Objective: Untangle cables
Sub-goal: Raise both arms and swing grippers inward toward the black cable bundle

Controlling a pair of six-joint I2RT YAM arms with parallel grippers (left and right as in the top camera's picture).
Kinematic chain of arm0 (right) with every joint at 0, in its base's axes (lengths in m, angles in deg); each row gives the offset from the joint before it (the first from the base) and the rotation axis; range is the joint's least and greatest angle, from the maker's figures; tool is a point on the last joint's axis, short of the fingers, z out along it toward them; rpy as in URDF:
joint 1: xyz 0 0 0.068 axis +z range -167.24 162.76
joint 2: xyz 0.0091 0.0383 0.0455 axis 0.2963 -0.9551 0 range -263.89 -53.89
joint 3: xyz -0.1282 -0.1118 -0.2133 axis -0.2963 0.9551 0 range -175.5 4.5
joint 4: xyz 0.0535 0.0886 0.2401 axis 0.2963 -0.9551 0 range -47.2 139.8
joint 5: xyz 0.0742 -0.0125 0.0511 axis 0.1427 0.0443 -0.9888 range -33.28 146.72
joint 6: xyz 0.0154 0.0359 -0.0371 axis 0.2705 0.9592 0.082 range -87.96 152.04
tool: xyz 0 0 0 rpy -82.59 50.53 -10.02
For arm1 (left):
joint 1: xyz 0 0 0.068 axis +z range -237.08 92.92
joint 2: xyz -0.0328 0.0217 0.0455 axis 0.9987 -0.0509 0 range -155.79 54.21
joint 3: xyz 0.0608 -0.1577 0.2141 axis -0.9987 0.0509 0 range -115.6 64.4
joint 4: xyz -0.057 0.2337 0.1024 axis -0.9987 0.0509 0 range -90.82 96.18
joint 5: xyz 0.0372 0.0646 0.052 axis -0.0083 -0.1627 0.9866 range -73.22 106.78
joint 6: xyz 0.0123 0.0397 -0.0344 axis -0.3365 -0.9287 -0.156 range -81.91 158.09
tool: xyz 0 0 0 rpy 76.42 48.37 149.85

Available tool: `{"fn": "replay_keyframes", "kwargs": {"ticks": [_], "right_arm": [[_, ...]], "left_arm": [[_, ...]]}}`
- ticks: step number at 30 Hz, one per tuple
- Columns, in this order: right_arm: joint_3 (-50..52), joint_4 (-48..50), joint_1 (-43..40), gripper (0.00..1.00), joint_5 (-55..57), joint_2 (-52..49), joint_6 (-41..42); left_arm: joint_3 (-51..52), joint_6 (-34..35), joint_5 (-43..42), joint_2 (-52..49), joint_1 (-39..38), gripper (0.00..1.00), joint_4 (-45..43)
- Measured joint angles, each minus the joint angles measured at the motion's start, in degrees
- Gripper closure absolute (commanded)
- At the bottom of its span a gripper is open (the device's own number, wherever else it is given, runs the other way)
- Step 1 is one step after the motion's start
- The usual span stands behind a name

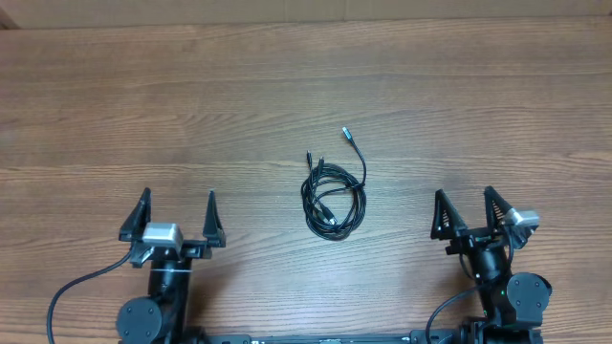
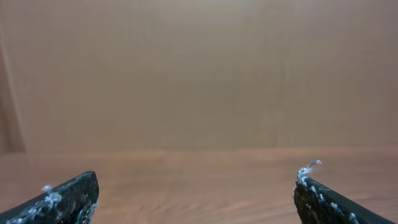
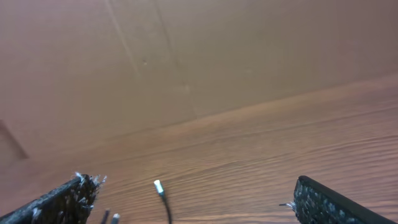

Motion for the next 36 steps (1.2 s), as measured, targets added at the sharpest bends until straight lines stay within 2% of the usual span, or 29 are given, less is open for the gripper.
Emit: {"fn": "replay_keyframes", "kwargs": {"ticks": [5, 15, 20, 25, 31, 36], "right_arm": [[0.0, 5.0, 0.0, 0.00, -5.3, 0.0, 0.9], [0.0, 34.5, 0.0, 0.00, -27.0, 0.0, 1.3], [0.0, 43.1, 0.0, 0.00, -32.5, 0.1, 4.9], [-1.6, 43.4, 0.0, 0.00, -35.7, 0.1, 9.0], [-10.6, 40.4, 0.0, 0.00, -38.7, 0.1, 10.5], [-18.1, 26.9, 0.0, 0.00, -39.8, 0.1, 9.7]], "left_arm": [[-1.4, 2.4, -1.9, 0.0, 0.0, 0.00, 0.0], [-6.4, 8.3, -7.9, 0.0, 0.0, 0.00, -0.4], [-12.0, 9.2, -14.1, 0.0, 0.0, 0.01, -0.6], [-18.0, 9.0, -20.1, 0.0, 0.0, 0.00, -0.4], [-22.6, 8.7, -24.5, 0.0, 0.0, 0.01, 2.7], [-26.1, 7.2, -26.4, 0.0, 0.0, 0.00, 8.0]]}}
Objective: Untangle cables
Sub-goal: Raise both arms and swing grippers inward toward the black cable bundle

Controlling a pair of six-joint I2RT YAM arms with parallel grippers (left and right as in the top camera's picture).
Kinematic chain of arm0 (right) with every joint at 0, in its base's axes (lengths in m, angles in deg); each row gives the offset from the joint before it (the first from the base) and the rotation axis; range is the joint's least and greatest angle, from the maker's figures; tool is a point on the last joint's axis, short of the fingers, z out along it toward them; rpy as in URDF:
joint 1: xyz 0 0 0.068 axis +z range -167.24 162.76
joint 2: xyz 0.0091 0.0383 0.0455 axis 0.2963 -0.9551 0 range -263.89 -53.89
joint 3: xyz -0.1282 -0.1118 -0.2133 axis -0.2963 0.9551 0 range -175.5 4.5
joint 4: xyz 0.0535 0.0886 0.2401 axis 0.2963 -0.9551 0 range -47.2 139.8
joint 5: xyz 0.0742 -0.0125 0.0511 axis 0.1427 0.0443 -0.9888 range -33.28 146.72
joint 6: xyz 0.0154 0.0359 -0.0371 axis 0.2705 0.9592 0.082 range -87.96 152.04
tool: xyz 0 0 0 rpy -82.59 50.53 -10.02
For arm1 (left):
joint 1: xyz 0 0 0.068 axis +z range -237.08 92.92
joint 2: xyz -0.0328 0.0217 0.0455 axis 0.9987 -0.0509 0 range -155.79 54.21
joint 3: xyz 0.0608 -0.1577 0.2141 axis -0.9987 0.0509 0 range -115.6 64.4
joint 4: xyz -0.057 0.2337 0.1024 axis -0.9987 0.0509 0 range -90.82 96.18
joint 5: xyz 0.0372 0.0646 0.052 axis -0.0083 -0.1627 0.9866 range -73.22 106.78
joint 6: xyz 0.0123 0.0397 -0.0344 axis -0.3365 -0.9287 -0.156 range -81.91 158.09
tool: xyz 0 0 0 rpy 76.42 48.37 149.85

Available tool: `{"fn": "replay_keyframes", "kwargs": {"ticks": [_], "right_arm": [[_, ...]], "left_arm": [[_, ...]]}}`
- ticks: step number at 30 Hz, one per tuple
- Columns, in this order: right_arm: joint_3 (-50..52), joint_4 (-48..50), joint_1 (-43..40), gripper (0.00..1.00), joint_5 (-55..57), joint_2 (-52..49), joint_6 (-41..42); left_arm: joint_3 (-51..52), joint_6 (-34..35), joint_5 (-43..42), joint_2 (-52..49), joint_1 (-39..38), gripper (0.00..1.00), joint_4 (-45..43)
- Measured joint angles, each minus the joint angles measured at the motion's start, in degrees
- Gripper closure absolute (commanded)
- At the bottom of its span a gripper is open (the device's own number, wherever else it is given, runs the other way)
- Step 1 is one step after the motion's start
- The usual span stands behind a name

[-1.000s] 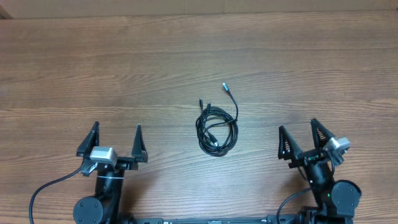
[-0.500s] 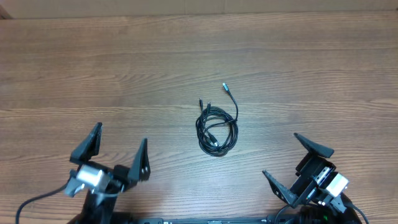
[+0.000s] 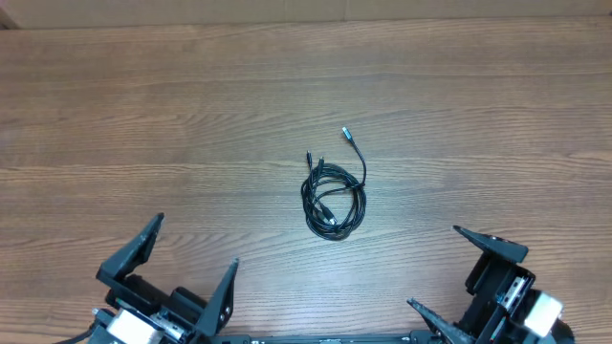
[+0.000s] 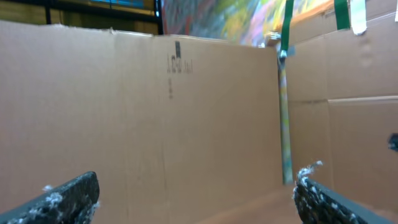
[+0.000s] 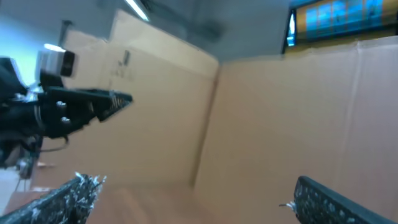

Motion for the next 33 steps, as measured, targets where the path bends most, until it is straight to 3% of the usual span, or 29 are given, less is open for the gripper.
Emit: {"fn": "replay_keyframes", "kwargs": {"ticks": [4, 7, 20, 33], "right_arm": [[-4.8, -14.1, 0.0, 0.00, 0.2, 0.0, -3.0], [-7.1, -19.3, 0.0, 0.00, 1.0, 0.0, -5.1], [-9.6, -23.2, 0.0, 0.00, 2.4, -3.8, -6.8], [-21.8, -23.9, 0.0, 0.00, -14.8, -31.1, -5.8]], "left_arm": [[-4.5, -1.9, -0.8, -0.9, 0.0, 0.01, 6.4], [-8.6, -3.2, -1.1, -4.0, 0.0, 0.00, 11.6], [-27.6, -9.1, -9.4, -29.3, 0.0, 0.01, 31.1], [-31.3, -10.5, -15.0, -45.3, 0.0, 0.01, 39.0]]}}
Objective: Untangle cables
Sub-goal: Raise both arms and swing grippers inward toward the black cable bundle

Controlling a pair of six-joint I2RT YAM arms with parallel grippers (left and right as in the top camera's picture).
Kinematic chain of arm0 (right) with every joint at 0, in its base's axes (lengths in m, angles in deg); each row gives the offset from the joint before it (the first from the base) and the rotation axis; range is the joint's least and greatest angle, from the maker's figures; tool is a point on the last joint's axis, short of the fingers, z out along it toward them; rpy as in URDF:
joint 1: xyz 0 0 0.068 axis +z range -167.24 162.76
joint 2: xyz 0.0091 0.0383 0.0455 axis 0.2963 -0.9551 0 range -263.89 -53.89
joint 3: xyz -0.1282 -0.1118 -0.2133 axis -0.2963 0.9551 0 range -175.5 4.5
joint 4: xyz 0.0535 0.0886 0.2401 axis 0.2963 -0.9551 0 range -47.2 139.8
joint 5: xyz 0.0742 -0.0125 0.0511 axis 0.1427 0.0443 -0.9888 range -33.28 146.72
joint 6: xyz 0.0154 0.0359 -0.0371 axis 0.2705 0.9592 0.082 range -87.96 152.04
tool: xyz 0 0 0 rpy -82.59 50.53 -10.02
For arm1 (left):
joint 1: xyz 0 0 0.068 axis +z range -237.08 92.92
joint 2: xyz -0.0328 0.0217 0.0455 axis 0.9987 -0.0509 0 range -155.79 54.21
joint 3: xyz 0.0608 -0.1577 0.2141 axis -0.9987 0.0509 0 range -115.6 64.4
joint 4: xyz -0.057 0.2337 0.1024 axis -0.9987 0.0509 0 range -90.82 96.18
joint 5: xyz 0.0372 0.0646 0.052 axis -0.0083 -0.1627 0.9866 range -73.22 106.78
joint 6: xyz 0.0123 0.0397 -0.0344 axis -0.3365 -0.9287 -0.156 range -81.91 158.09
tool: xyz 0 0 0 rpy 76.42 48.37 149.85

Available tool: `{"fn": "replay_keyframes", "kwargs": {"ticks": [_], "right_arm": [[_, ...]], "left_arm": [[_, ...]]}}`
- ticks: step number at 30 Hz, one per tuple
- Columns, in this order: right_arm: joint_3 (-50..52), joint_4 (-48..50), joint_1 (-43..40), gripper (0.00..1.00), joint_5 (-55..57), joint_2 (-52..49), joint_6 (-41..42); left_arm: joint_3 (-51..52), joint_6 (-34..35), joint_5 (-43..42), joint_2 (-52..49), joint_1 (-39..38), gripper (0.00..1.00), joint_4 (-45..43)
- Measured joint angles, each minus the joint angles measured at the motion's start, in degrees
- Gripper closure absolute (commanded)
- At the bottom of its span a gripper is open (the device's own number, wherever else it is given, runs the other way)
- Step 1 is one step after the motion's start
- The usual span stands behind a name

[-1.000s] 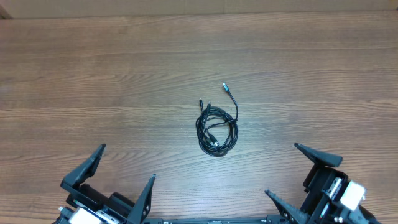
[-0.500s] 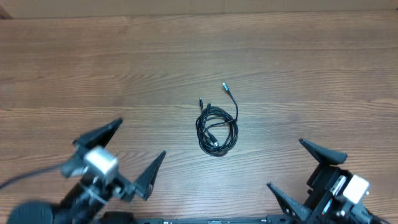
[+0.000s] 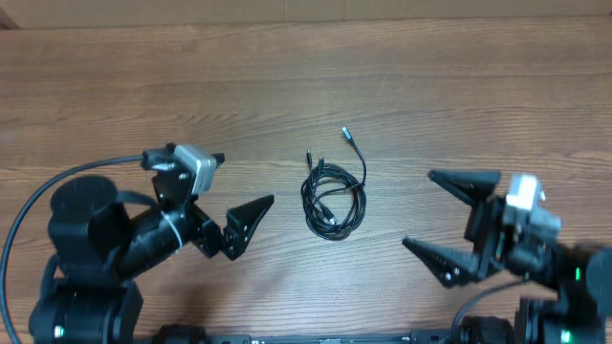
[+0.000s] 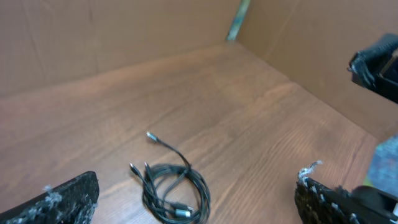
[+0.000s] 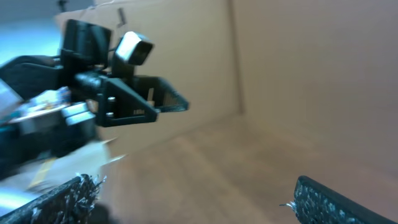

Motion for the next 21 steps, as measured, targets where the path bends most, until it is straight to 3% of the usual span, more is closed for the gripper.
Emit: {"fn": "replay_keyframes", "kwargs": {"ticks": [9, 21], "right_arm": [[-2.6, 0.8, 0.0, 0.00, -14.9, -18.2, 0.2], [-2.6, 0.9, 0.0, 0.00, -19.4, -28.1, 0.3]], "left_arm": [[0.0, 0.0, -0.4, -3.6, 0.0, 0.00, 2.6], [0.0, 0.0, -0.4, -5.2, 0.0, 0.01, 3.9]]}}
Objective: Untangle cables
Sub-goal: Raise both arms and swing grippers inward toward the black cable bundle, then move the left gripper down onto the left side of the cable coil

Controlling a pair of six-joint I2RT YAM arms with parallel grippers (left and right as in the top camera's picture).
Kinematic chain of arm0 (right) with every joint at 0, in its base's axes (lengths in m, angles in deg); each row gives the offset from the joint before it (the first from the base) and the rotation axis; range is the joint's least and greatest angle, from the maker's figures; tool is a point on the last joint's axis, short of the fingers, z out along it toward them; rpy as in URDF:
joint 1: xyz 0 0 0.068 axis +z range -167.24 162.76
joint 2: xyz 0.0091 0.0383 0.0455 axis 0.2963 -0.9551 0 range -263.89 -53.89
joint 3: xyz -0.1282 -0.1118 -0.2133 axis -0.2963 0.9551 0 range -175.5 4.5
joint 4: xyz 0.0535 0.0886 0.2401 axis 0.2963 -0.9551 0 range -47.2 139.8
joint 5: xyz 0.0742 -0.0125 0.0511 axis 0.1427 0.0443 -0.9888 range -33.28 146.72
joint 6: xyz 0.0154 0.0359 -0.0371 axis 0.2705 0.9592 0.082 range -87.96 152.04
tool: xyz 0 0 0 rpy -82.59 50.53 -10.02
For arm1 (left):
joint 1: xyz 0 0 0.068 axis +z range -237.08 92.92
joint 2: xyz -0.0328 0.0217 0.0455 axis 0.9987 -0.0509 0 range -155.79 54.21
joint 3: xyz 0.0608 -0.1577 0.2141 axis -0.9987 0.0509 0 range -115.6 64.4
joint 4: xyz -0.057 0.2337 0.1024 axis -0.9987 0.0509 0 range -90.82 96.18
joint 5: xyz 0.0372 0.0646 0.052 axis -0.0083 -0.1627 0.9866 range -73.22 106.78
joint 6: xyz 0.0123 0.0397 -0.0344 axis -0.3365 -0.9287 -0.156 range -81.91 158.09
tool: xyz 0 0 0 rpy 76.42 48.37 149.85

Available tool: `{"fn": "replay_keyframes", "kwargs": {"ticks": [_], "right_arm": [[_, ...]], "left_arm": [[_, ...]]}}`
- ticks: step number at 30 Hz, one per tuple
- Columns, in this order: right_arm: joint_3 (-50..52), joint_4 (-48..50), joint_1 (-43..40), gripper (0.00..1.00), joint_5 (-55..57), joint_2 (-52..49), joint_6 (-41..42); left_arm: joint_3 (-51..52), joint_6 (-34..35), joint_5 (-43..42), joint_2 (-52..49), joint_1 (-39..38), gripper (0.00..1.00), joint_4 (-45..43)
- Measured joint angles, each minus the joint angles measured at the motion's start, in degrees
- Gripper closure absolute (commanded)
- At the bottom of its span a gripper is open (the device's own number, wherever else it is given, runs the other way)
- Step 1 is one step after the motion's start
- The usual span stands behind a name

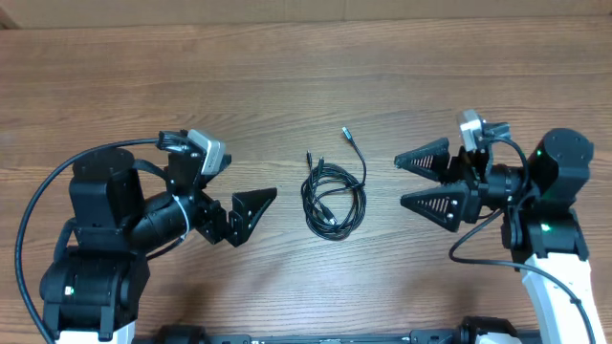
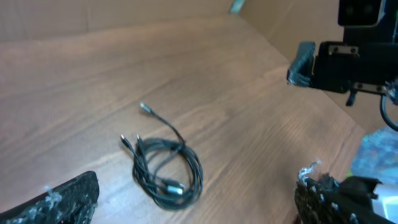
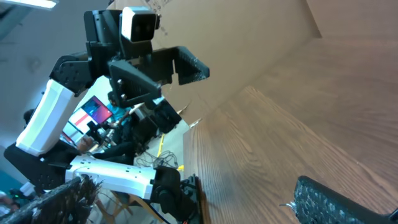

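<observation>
A tangled coil of thin black cables (image 1: pixel 334 197) lies mid-table with plug ends sticking out at its far side; the left wrist view shows the cable coil (image 2: pixel 163 168) low and left of centre. My left gripper (image 1: pixel 246 216) hovers left of the coil, open and pointing at it. My right gripper (image 1: pixel 413 180) hovers to the coil's right, open, fingers aimed left. The left gripper (image 2: pixel 196 186) holds nothing. The right gripper (image 3: pixel 193 186) is empty too and looks across the table at the left arm (image 3: pixel 140 56); the coil is out of that view.
The wooden table (image 1: pixel 306 86) stretches wide on all sides of the coil. Cardboard walls (image 2: pixel 93 12) stand behind it. In the right wrist view the table's edge (image 3: pixel 186 155) shows, with the left arm's base (image 3: pixel 124 177) beside it.
My right gripper has moved from the front right up to the coil's right side, level with it. The left gripper shifted slightly farther from the front edge. The cables lie unchanged.
Both arms first sat folded at the front edge, grippers open and pointing away over the table. Then they were tipped up, facing the cardboard walls. Then each had turned inward toward the coil. Now both open grippers flank the untouched cables.
</observation>
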Motion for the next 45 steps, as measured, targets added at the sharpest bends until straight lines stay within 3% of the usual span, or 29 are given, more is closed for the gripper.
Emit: {"fn": "replay_keyframes", "kwargs": {"ticks": [12, 19, 25, 26, 40, 45], "right_arm": [[0.0, -0.6, 0.0, 0.00, -0.2, -1.0, 0.0], [0.0, -0.6, 0.0, 0.00, -0.3, -1.0, 0.0], [0.0, -0.6, 0.0, 0.00, -0.3, -1.0, 0.0], [0.0, -0.5, 0.0, 0.00, -0.3, -1.0, 0.0], [0.0, -0.5, 0.0, 0.00, -0.3, -1.0, 0.0], [0.0, -0.6, 0.0, 0.00, -0.3, -1.0, 0.0]], "left_arm": [[0.0, 0.9, -1.1, -5.5, 0.0, 0.00, 8.9], [0.0, 2.3, -3.6, -11.7, 0.0, 0.54, 12.9], [0.0, 2.4, -4.1, -18.6, 0.0, 0.86, 12.4], [0.0, 2.7, -4.2, -20.2, 0.0, 0.95, 11.9], [-0.1, 5.0, -0.6, -41.5, -1.0, 0.96, 1.7], [-0.1, 9.0, 7.1, -46.8, -5.1, 0.81, 0.5]]}}
